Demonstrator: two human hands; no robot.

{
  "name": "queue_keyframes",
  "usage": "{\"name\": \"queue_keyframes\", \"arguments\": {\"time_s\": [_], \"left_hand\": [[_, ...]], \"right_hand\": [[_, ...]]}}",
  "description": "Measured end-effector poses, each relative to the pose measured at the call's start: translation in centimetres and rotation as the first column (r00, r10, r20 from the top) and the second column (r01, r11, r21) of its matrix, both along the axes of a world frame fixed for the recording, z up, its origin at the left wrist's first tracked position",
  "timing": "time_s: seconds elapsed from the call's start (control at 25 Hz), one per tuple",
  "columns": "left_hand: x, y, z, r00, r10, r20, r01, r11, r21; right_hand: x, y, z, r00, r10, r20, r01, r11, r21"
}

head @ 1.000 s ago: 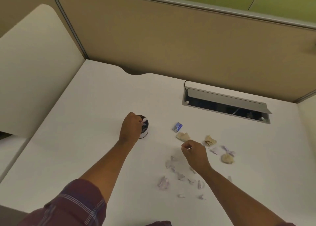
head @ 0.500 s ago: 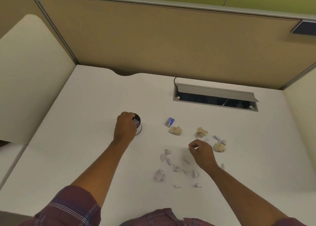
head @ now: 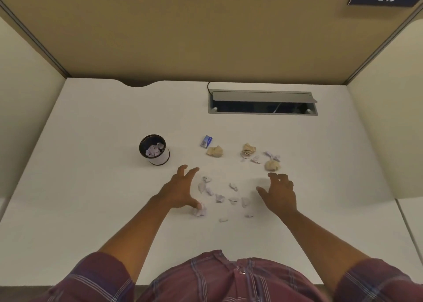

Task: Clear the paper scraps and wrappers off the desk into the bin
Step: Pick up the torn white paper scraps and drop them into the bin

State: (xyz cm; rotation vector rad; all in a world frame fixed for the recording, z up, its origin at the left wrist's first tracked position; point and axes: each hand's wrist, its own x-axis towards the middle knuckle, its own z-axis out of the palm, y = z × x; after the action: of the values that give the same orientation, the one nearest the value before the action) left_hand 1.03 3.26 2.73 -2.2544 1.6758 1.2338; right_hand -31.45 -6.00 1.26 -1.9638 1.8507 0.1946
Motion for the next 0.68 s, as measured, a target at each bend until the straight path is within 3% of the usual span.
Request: {"name": "queue_keyframes", "arguments": {"time_s": [0.12,0.24,0.36,0.68], "left_hand": [[-1.0,0.9,-1.3,0.992,-0.124,0.029,0.123,0.992,0.036],[-1.8,1.3,-2.3,0.984,-0.177,0.038,0.177,0.984,-0.002],[-2.4,1.3,-2.9,0.981,-0.190,0.031,0.192,0.979,-0.066],[-4.0,0.7,-4.2,0.990,-0.144,0.000,0.142,0.975,-0.171]], "right_hand": [[-1.1,0.7,-0.7,0.996,0.003,-0.091,0.002,0.998,0.059],[-0.7,1.2,-1.5,0.999,-0.003,-0.053,0.011,0.987,0.159],[1.1,1.5,-1.7,0.999,0.020,-0.032,-0.015,0.986,0.165],[7.6,3.0,-1.7,0.962,0.273,0.019,-0.273,0.950,0.154]]}}
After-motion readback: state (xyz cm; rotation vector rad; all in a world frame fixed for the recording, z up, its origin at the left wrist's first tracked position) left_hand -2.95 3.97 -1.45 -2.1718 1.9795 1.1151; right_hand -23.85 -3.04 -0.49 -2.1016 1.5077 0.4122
